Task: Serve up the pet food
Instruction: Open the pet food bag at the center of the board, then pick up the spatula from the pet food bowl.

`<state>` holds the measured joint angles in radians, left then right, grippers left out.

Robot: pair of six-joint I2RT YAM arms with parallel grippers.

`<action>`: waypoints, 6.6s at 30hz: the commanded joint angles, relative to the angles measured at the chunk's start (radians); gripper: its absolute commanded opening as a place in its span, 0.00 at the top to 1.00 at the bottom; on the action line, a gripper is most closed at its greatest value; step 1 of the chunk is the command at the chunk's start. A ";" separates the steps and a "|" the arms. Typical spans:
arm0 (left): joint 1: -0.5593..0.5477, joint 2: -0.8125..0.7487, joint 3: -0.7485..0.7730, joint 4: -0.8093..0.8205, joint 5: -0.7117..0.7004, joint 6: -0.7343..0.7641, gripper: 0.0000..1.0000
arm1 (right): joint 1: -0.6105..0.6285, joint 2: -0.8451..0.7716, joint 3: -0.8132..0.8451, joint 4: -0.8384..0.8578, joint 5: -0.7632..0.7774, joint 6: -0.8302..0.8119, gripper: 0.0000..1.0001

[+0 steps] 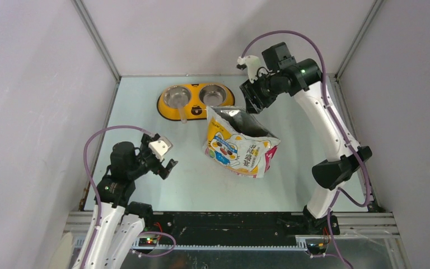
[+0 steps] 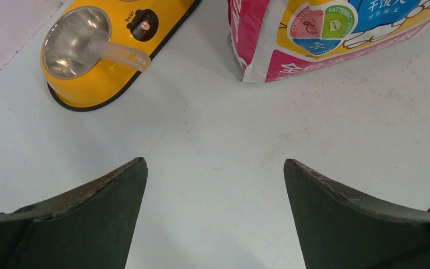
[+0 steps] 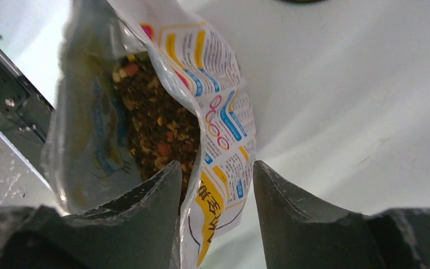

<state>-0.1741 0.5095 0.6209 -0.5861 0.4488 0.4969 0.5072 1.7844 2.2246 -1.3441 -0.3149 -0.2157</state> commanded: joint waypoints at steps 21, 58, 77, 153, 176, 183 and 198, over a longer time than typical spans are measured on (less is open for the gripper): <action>0.010 -0.009 0.013 0.022 0.011 0.009 0.00 | 0.112 -0.020 -0.155 0.063 0.293 -0.020 1.00; 0.010 -0.014 0.018 0.021 0.017 0.004 0.00 | -0.176 -0.134 -0.132 0.251 0.516 0.053 1.00; 0.010 -0.017 0.014 0.022 0.020 0.008 0.00 | -0.174 -0.060 -0.168 0.244 0.609 0.024 0.58; 0.044 1.486 0.971 -0.067 -0.401 -0.580 0.31 | -0.078 -0.824 -1.005 0.918 0.152 0.019 0.00; 0.056 1.481 0.953 -0.064 -0.302 -0.567 0.85 | -0.077 -0.826 -1.005 0.918 0.160 0.021 0.00; 0.057 1.399 0.933 -0.056 -0.279 -0.551 1.00 | -0.073 -0.822 -1.005 0.918 0.161 0.019 0.01; 0.057 1.037 0.812 -0.077 -0.163 -0.345 1.00 | -0.062 -0.819 -1.004 0.937 0.137 0.001 0.00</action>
<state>-0.1211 1.6779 1.4605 -0.6601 0.2237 0.0395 0.4320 0.9665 1.2217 -0.4675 -0.1619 -0.1993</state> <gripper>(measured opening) 0.201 0.994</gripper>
